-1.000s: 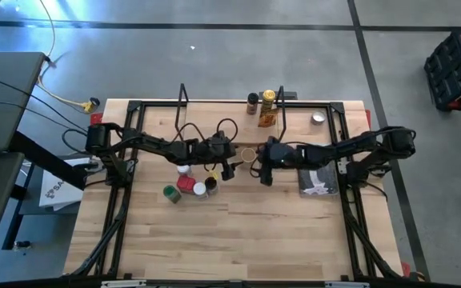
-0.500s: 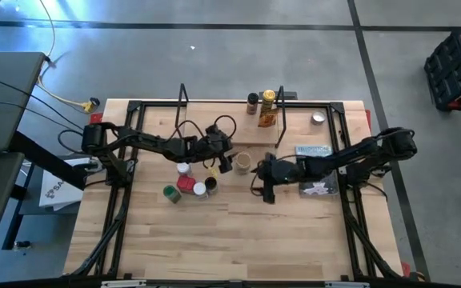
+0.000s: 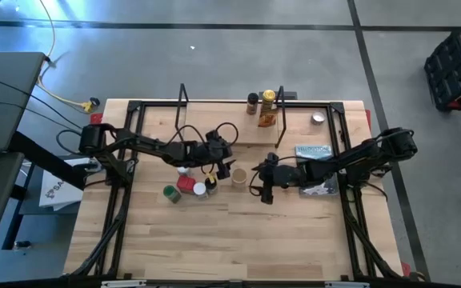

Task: Shelf spices
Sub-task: Put the gold seasoning bottle on the shelf

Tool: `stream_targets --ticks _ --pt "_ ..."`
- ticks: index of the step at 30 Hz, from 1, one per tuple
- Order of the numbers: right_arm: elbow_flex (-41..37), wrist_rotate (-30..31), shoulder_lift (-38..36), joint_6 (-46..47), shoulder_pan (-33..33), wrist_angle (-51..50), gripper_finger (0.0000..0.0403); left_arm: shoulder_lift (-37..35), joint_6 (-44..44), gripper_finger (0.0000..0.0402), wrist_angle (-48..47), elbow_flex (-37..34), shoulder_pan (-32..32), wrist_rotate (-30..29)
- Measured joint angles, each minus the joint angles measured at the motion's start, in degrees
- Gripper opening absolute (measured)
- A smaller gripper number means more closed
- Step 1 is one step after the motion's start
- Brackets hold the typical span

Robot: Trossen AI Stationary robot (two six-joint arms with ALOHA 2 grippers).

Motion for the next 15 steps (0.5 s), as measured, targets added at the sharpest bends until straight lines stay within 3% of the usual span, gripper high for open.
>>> stream_targets --ticks 7,15 --pt "0.0 -2.2 0.6 -1.9 -0.4 0.6 0.0312 -5.2 -0.2 0.03 -6.6 0.0 -3.1 0.1" --pt "0.0 -5.5 6.4 -3.9 -4.1 8.2 0.0312 -5.8 -1.2 0.03 -9.3 0.0 -6.6 8.5"
